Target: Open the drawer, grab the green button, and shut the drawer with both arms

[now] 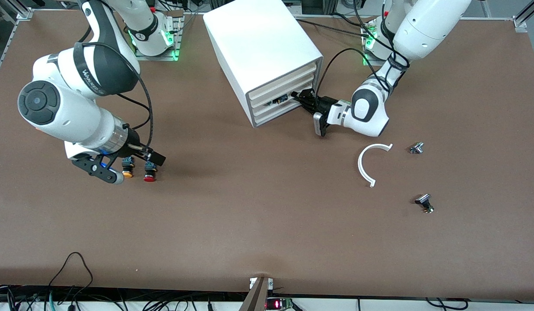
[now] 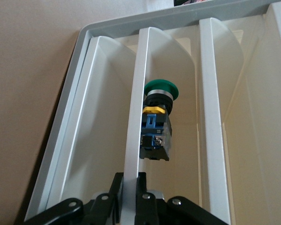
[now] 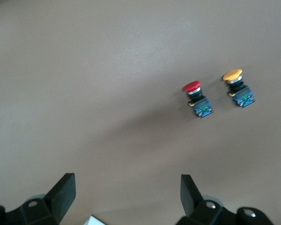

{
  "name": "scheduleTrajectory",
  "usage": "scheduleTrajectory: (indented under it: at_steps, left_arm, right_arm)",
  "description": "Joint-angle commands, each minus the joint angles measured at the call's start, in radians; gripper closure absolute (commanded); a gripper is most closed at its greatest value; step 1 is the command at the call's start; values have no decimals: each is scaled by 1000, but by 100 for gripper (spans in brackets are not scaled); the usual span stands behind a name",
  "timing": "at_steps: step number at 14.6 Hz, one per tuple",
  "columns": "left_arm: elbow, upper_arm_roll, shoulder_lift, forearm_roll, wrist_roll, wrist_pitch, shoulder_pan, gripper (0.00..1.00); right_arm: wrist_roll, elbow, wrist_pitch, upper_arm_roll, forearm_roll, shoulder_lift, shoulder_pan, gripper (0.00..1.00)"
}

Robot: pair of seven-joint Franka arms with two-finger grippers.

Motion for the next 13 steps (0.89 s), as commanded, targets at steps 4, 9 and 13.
scheduleTrajectory:
  at_steps: [4,9,13]
  left_arm:
    - [-10,17,-33,4,-6,4,15,100]
    - [98,100,11,112,-9,4,22,100]
    - [186,145,59,129,-11,2,25,100]
  right_arm:
    - [187,163,-42,-1,11,107,78,1]
    - [362,216,-22,-1,11,156,147,1]
    - [459,267,-19,-2,6,200,204,1]
